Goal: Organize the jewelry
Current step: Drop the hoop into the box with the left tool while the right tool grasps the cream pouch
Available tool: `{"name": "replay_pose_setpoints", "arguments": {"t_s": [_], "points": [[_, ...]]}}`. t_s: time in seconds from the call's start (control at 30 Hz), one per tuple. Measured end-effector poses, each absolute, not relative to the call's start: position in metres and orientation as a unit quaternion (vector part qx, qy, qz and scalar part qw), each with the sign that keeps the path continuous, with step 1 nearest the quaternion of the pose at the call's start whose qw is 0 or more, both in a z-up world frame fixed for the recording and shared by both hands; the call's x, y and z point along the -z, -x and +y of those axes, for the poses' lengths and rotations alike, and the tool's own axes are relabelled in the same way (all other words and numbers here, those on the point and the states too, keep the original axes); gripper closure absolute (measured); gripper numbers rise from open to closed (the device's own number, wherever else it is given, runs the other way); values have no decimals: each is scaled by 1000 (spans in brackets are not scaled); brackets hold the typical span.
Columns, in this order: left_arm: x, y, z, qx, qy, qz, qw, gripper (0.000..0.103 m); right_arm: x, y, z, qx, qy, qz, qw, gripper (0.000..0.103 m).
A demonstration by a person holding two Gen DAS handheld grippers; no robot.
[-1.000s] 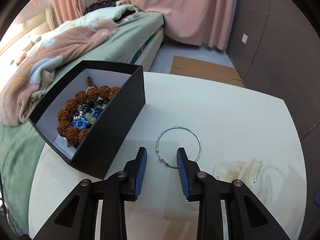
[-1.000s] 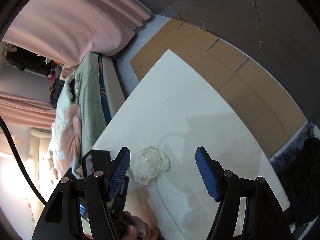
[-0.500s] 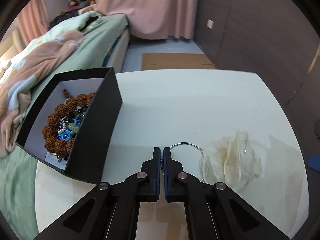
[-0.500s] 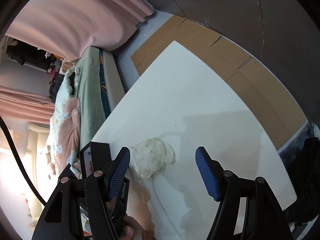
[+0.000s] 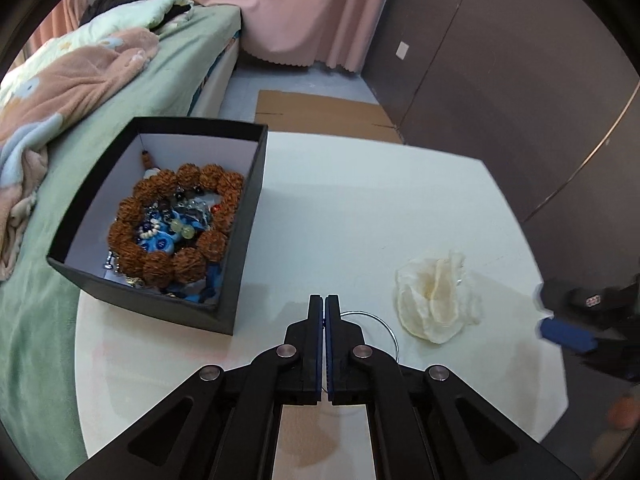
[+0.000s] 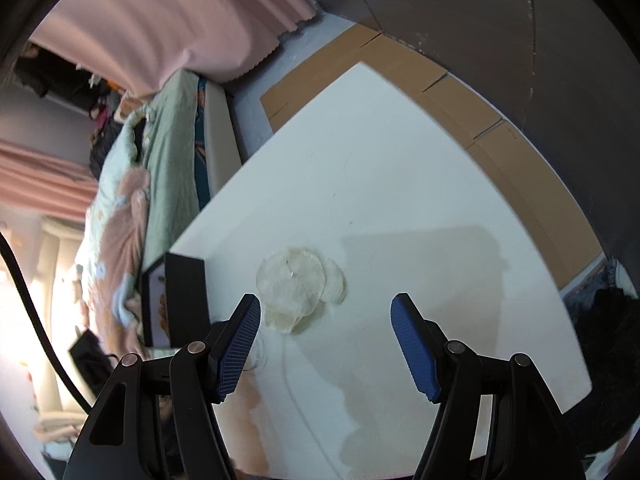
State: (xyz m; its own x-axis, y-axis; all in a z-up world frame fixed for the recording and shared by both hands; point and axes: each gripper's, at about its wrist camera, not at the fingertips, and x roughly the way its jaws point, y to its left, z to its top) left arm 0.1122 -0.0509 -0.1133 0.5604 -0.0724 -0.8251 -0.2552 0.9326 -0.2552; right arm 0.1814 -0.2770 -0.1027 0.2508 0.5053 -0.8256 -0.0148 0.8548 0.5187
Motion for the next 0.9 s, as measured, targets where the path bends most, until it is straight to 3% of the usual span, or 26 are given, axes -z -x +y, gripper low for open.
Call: {"name": "replay_pose_setpoints", "arguments": {"t_s": [0.7, 0.73, 0.77, 0.87, 0.9], "points": [[42, -78, 25, -71, 254, 372, 890, 103, 120, -182, -207, -150, -65, 581, 797, 36], [41, -77, 29, -73, 257, 369, 890, 103, 122, -182, -205, -144, -54, 582, 799, 43], [39, -76, 34, -75, 261, 365, 890, 103, 124, -182, -203, -141, -48, 584, 798, 60], [37, -75, 48, -80, 273, 354, 891, 103, 125, -181, -200, -130, -28, 577, 806, 96], [36, -75, 51, -82, 275, 351, 891, 103, 123, -180, -199, -137, -32, 576, 805, 97]]}}
